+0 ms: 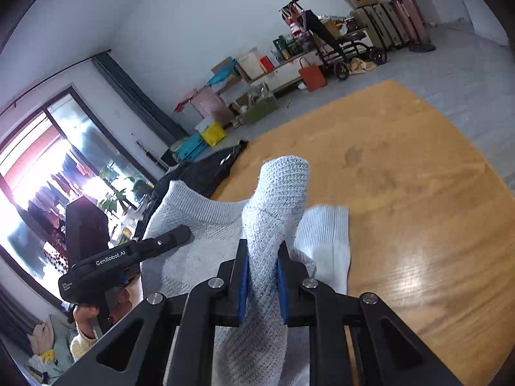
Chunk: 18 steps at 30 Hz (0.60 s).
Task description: Fold clothes
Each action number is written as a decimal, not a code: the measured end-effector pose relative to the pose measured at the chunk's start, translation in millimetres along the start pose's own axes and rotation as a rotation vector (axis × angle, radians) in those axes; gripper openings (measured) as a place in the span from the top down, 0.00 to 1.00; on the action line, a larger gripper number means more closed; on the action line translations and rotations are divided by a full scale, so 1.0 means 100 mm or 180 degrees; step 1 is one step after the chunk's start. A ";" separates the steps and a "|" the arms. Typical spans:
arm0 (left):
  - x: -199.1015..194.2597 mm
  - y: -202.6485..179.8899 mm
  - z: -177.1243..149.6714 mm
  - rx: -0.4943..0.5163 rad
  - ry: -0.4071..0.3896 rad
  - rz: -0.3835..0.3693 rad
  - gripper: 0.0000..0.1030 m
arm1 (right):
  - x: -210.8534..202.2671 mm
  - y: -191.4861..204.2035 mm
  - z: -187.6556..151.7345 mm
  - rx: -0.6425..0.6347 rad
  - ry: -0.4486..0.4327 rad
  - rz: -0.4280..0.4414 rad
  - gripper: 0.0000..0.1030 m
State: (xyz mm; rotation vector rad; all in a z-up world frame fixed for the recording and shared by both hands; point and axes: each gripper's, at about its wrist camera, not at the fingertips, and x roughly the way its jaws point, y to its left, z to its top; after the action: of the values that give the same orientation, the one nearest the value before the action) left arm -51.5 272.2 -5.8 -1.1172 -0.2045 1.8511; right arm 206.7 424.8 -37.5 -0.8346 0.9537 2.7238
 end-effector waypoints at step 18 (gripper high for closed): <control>0.39 0.13 0.14 0.0223 0.0082 0.1259 0.40 | 0.75 -0.64 0.01 0.0254 0.0397 -0.0634 0.56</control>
State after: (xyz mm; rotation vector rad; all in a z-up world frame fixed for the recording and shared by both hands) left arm -76.2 299.9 -28.6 -1.1945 0.1049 2.1691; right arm 162.4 472.0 -111.4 -1.0346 0.9399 2.4744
